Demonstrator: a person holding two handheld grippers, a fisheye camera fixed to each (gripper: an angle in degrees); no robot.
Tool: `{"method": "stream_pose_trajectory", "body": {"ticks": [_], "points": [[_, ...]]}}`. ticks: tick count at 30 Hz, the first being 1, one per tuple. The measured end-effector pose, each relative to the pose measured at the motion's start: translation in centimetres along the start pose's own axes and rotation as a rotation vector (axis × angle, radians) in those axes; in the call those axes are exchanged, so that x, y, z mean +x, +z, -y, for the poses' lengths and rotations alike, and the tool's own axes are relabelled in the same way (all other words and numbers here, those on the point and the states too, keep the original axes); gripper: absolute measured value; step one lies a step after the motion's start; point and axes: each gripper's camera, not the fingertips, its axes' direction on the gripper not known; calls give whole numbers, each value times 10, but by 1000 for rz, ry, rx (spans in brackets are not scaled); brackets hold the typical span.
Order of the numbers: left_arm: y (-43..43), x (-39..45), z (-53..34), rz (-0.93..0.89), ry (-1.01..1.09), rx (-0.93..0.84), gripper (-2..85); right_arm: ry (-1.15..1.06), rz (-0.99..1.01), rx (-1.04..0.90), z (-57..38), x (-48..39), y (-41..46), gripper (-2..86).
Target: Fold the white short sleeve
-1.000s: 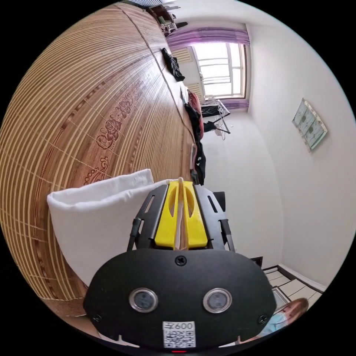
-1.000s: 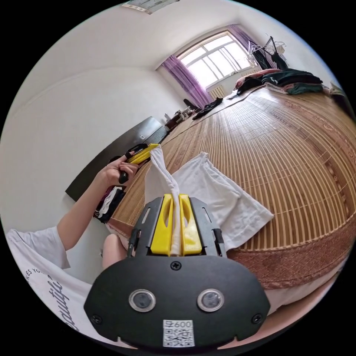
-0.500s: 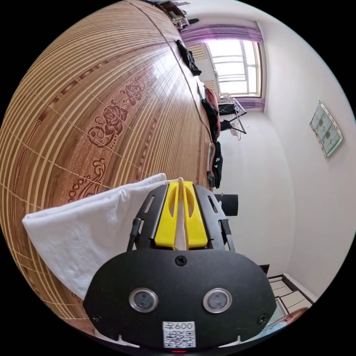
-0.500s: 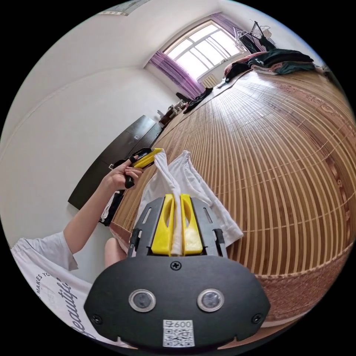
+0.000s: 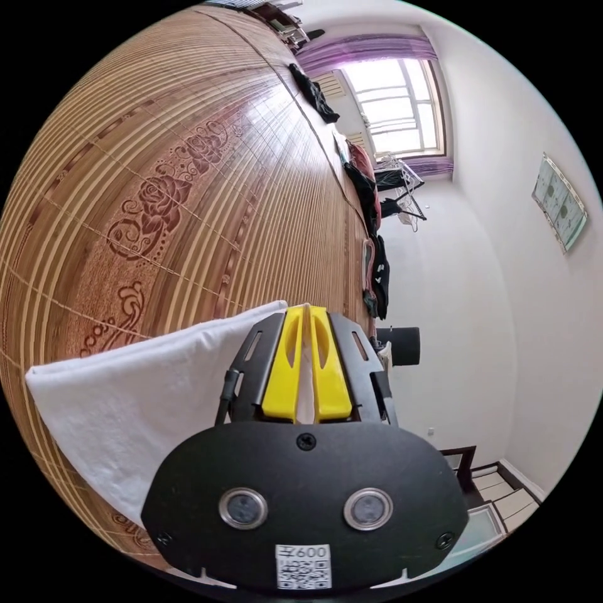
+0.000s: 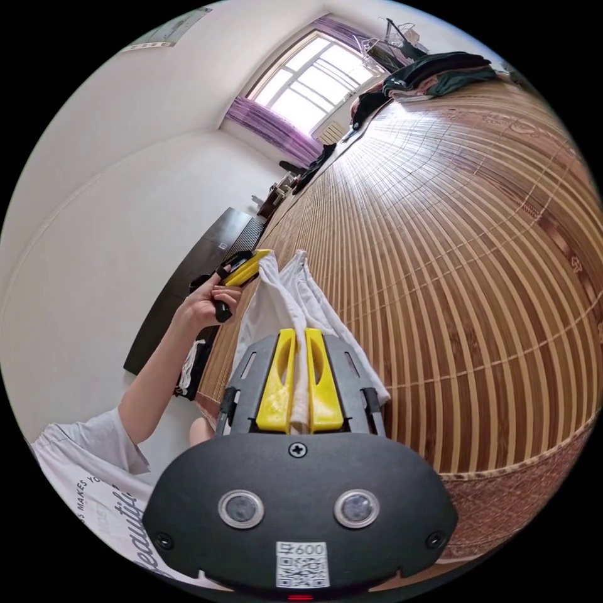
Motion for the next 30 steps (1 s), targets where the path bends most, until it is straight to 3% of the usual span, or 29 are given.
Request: {"method": "stream_pose_trajectory", "body": {"ticks": [10,16,24,30], "points": [[24,-24,6,13,18,-7,17,-57,-11,77,-20,-51,-19,-8],[65,-45,4,54,20,-44,19,19,-34,117,-38,-54,-27,-8],[93,-30,-30,77,155,-70,28,54,-21,123,-49,-47,-24,-8],[139,-53,-31,82,93,-186,66,19,-47,152,-62,-55,-23,-8]]}}
